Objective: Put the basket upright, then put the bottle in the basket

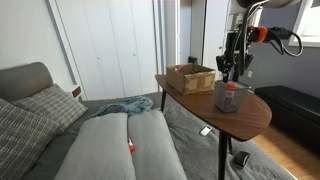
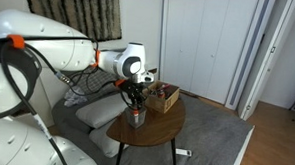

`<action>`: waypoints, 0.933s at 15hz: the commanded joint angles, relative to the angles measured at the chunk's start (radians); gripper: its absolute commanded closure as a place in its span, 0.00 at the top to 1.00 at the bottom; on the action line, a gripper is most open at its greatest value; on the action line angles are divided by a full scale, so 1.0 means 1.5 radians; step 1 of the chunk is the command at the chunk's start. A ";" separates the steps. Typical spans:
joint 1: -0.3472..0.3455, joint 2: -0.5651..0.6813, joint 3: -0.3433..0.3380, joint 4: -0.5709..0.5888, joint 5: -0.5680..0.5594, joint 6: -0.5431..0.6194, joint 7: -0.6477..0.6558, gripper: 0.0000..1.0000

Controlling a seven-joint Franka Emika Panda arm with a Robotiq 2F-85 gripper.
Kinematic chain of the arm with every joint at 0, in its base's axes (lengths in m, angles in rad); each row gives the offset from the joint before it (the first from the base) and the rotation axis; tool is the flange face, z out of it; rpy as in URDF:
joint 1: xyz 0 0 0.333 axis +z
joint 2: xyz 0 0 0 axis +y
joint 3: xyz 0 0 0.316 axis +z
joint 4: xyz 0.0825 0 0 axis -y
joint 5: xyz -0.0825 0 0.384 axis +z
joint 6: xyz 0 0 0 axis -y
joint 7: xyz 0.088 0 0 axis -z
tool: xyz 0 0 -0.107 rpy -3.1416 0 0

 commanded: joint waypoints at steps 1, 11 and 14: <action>-0.002 -0.035 -0.007 -0.002 0.020 0.010 -0.014 0.76; -0.010 -0.115 -0.008 0.037 0.018 -0.022 -0.003 1.00; -0.011 -0.128 -0.006 0.047 0.015 -0.035 -0.002 1.00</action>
